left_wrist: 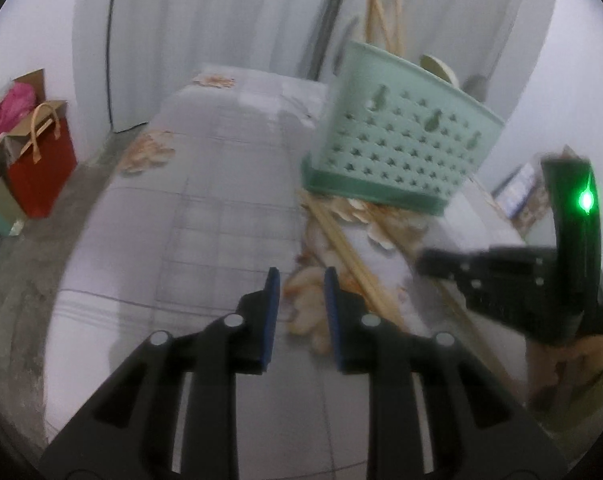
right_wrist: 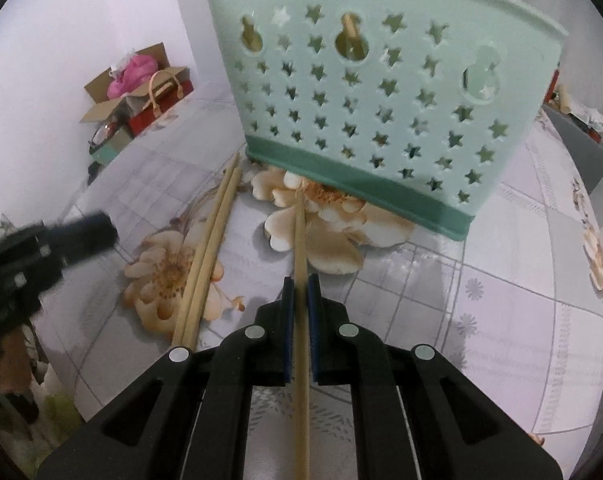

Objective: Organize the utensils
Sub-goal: 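Lift the chopstick with the right gripper over the green basket and release, then reach both grippers back down to the last two chopsticks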

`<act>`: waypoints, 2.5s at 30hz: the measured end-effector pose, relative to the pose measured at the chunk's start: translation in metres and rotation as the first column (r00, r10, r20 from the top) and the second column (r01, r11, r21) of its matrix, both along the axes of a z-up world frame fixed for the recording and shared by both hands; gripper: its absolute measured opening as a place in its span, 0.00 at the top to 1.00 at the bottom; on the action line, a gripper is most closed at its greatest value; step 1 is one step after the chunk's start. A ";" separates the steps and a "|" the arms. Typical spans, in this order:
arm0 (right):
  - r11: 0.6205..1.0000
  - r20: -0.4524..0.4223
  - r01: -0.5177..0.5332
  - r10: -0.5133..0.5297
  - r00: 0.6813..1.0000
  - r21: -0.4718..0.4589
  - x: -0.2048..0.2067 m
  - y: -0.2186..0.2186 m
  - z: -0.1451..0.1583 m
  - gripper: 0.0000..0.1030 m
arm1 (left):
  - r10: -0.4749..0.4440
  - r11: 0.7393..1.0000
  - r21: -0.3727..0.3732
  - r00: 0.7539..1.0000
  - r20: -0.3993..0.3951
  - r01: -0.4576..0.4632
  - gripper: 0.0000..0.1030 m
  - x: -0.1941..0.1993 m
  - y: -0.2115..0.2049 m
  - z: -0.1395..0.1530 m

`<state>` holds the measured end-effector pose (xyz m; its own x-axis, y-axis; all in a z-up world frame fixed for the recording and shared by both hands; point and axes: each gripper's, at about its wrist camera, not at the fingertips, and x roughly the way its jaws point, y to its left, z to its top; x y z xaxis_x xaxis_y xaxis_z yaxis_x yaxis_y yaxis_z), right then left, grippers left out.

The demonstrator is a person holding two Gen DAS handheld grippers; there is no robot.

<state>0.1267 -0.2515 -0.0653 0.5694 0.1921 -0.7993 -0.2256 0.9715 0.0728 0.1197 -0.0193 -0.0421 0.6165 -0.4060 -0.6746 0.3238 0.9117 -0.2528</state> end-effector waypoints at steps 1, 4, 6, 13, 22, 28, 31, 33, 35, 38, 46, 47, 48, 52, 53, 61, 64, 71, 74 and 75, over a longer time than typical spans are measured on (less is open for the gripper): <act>1.000 0.011 0.006 -0.006 1.000 0.002 -0.001 -0.001 0.005 0.93 | -0.008 1.000 0.003 1.000 0.003 0.008 0.78 -0.001 -0.002 -0.001; 1.000 0.074 0.020 -0.021 0.997 0.014 -0.009 -0.006 0.025 0.93 | -0.024 1.000 0.004 1.000 0.010 0.024 0.74 -0.004 -0.005 -0.001; 0.999 0.139 0.034 -0.038 0.989 0.034 -0.017 -0.012 0.043 0.93 | -0.022 1.000 -0.005 1.000 0.006 0.022 0.74 -0.003 -0.004 -0.002; 0.994 0.380 0.080 -0.104 0.919 0.077 -0.042 -0.019 0.115 0.94 | -0.002 1.000 -0.019 1.000 -0.013 0.001 0.74 0.001 0.002 -0.005; 0.993 0.639 0.072 -0.112 0.761 0.089 -0.042 -0.016 0.200 0.94 | 0.007 1.000 -0.021 0.999 -0.033 -0.008 0.74 0.002 0.004 -0.010; 0.995 0.741 0.039 -0.091 0.665 0.087 -0.024 -0.002 0.245 0.94 | 0.003 1.000 -0.013 0.999 -0.053 -0.004 0.74 0.001 0.002 -0.015; 0.994 0.742 0.021 -0.096 0.663 0.110 -0.002 0.004 0.251 0.94 | -0.002 1.000 -0.014 0.999 -0.054 0.001 0.73 0.000 0.001 -0.015; 0.993 0.736 0.020 -0.097 0.670 0.113 0.012 0.010 0.248 0.94 | -0.001 1.000 -0.012 0.999 -0.048 0.001 0.71 -0.001 0.001 -0.014; 0.993 0.722 0.018 -0.097 0.686 0.117 0.026 0.015 0.242 0.94 | 0.001 1.000 -0.013 0.999 -0.045 -0.002 0.70 -0.002 0.002 -0.013; 0.991 0.694 0.014 -0.103 0.712 0.133 0.040 0.017 0.229 0.94 | 0.009 1.000 -0.015 0.999 -0.046 -0.010 0.70 -0.001 0.004 -0.013; 0.989 0.546 0.076 -0.133 0.827 0.125 0.062 0.002 0.168 0.93 | 0.014 1.000 -0.019 0.998 -0.053 -0.015 0.68 0.001 0.007 -0.013; 0.988 0.532 0.087 -0.142 0.835 0.127 0.060 -0.002 0.163 0.92 | 0.014 1.000 -0.019 0.999 -0.052 -0.015 0.68 0.001 0.006 -0.013; 0.988 0.528 0.101 -0.149 0.836 0.120 0.055 -0.006 0.160 0.92 | 0.013 1.000 -0.018 0.999 -0.051 -0.014 0.68 0.000 0.006 -0.012; 0.985 0.531 0.122 -0.169 0.831 0.122 0.036 -0.018 0.157 0.90 | 0.009 1.000 -0.014 0.999 -0.053 -0.010 0.68 0.000 0.003 -0.012; 0.982 0.529 0.129 -0.182 0.829 0.136 0.029 -0.024 0.156 0.88 | 0.008 1.000 -0.013 0.999 -0.053 -0.008 0.68 0.000 0.002 -0.012; 0.968 0.450 0.163 -0.235 0.862 0.193 -0.010 -0.058 0.135 0.87 | -0.006 1.000 0.002 0.999 -0.049 0.006 0.68 -0.001 -0.004 -0.011; 0.965 0.361 0.154 -0.225 0.905 0.214 -0.020 -0.059 0.112 0.87 | -0.015 1.000 -0.004 0.999 -0.045 0.015 0.68 -0.002 -0.006 -0.010; 0.962 0.111 0.128 -0.158 0.981 0.241 -0.035 -0.046 0.032 0.87 | -0.077 0.997 -0.035 0.995 -0.065 0.075 0.68 -0.001 -0.020 -0.009; 0.959 0.048 0.133 -0.150 0.988 0.252 -0.039 -0.042 0.009 0.87 | -0.101 0.995 -0.010 0.994 -0.053 0.100 0.68 -0.002 -0.032 -0.009; 0.958 0.036 0.131 -0.145 0.989 0.255 -0.040 -0.042 0.006 0.87 | -0.106 0.994 0.001 0.993 -0.050 0.106 0.68 -0.002 -0.036 -0.009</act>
